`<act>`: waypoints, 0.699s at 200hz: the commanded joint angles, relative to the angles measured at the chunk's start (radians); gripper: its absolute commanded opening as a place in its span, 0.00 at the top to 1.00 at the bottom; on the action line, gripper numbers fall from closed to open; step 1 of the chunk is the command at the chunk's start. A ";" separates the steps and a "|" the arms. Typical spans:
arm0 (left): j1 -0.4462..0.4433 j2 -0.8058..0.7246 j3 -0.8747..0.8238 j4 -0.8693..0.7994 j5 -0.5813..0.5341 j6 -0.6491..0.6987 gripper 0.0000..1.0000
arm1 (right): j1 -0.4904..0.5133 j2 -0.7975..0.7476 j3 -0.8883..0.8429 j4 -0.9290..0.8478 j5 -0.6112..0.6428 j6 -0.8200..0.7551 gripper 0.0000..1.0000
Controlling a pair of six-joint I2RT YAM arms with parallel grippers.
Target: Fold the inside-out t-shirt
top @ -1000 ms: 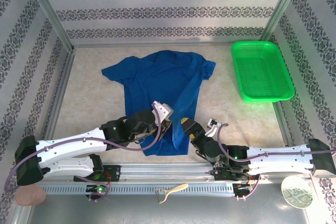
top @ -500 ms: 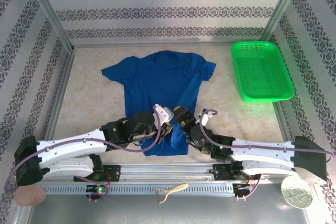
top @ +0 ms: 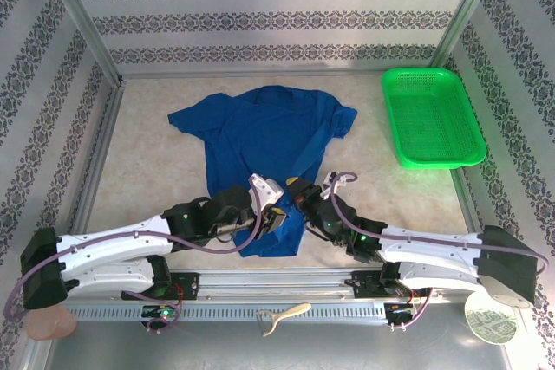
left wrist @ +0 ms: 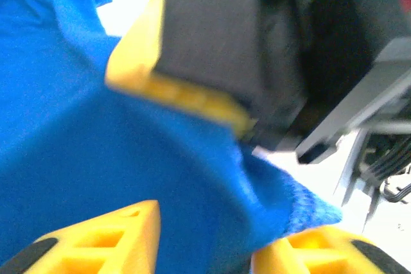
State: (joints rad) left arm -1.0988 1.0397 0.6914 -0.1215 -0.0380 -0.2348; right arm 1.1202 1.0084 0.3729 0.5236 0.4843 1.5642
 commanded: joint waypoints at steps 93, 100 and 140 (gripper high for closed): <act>-0.231 0.063 -0.195 0.195 -0.277 -0.142 0.35 | -0.021 -0.173 -0.023 -0.180 0.011 -0.048 1.00; -0.233 0.077 -0.193 0.210 -0.274 -0.141 0.34 | -0.021 -0.172 -0.023 -0.184 0.010 -0.047 1.00; -0.236 0.135 -0.159 0.264 -0.283 -0.120 0.27 | -0.021 -0.172 -0.023 -0.189 0.011 -0.040 1.00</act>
State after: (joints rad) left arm -1.3209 1.1545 0.5026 0.0521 -0.2836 -0.3470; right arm 1.1076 0.8494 0.3576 0.3386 0.4808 1.5345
